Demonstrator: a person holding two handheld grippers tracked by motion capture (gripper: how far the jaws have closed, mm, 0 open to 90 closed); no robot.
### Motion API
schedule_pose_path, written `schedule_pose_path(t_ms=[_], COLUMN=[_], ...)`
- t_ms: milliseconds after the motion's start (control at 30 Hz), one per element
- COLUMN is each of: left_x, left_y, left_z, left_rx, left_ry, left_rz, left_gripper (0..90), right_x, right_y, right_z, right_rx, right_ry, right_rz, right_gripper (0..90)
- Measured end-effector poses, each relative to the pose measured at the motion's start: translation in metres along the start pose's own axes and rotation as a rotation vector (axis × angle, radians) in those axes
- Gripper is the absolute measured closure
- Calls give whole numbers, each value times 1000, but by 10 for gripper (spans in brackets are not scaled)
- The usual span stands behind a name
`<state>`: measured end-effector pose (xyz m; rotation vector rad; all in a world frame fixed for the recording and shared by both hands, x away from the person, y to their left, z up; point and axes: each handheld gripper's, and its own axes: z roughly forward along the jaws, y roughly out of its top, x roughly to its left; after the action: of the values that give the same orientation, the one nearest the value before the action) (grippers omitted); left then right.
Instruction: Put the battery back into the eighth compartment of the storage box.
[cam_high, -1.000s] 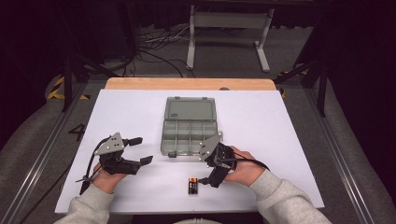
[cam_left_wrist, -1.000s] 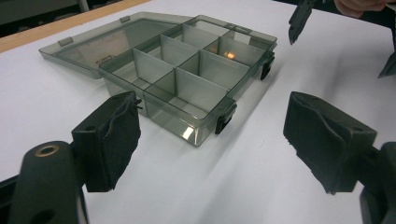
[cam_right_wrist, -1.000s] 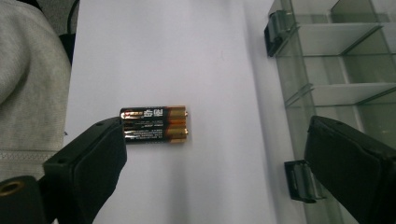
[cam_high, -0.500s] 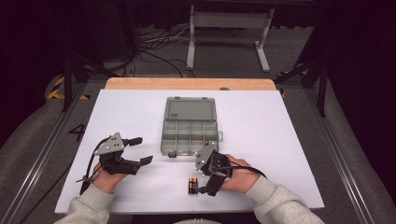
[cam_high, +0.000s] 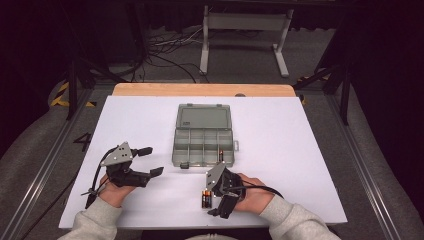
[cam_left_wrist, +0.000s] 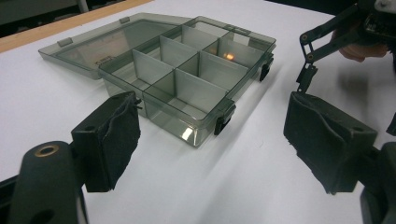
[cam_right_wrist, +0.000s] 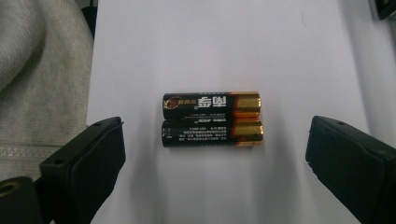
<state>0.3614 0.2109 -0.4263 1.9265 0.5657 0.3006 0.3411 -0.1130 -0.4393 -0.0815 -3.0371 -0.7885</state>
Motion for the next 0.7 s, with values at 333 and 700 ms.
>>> schedule_pose_path(t_ms=[333,700], left_x=[0,0], left_y=[0,0], left_z=[0,0], left_rx=[1,0], left_ry=[0,-4], left_rz=[0,-4], left_gripper=[189,189], right_x=[1,4], right_y=[1,1], right_z=[1,1], right_rx=[-3,-11], right_ry=[1,-8], right_rz=[-34,-58], right_gripper=[214,372])
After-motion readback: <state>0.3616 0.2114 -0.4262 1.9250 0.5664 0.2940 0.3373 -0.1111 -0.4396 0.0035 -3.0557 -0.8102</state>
